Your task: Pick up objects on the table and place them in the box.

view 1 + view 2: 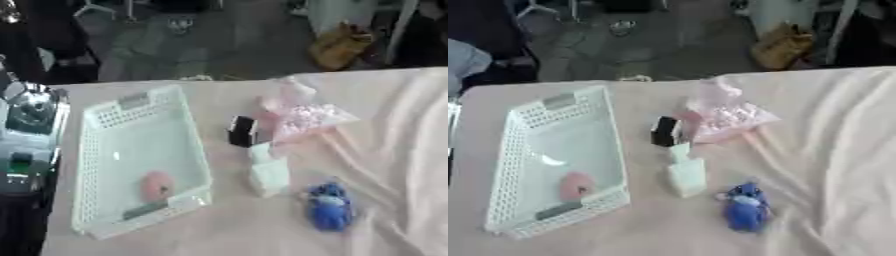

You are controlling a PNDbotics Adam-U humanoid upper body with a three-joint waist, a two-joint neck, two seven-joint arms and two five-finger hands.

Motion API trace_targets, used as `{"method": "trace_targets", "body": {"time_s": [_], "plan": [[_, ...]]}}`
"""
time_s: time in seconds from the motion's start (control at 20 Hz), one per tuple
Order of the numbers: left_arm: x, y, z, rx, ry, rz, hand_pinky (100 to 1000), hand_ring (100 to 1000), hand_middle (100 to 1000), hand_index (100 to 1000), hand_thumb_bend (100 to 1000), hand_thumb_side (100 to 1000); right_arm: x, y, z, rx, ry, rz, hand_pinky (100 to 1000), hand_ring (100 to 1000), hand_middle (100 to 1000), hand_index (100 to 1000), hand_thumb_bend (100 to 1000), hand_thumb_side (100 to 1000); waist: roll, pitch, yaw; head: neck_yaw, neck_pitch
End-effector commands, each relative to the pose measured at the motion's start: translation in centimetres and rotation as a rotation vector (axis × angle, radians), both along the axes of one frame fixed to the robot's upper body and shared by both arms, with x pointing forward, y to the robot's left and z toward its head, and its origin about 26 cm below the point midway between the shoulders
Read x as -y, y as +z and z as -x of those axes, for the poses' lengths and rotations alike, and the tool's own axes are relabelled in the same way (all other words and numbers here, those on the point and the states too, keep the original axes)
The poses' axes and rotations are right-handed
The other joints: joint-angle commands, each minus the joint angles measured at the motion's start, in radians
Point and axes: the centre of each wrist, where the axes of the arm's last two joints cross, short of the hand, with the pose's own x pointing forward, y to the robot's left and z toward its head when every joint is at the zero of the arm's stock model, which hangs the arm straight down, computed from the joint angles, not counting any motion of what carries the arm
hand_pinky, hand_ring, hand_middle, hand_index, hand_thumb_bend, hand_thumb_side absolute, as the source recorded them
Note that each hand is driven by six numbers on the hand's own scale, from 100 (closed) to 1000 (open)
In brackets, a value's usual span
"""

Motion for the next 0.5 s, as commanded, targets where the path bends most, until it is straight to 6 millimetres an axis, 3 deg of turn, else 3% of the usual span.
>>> {"method": "trace_targets", "body": {"time_s": [0.05, 0.5], "plan": [[-0.12, 0.77, 0.37, 0.028, 0.007, -0.020, 851, 992, 918, 980, 100, 980, 0.04, 0.94, 0.42, 0.087, 0.028, -0.004, 831, 848, 819, 833, 100, 1000, 0.000, -0.029, 0.001, 0.001, -0.014], [-0.14, 0.75, 0.37, 0.031, 0.008, -0.018, 852, 993, 918, 981, 100, 979, 0.08, 0.92, 0.43, 0.089, 0.026, -0.008, 832, 848, 819, 833, 100, 1000, -0.002, -0.028, 0.003, 0.002, -0.010]]}}
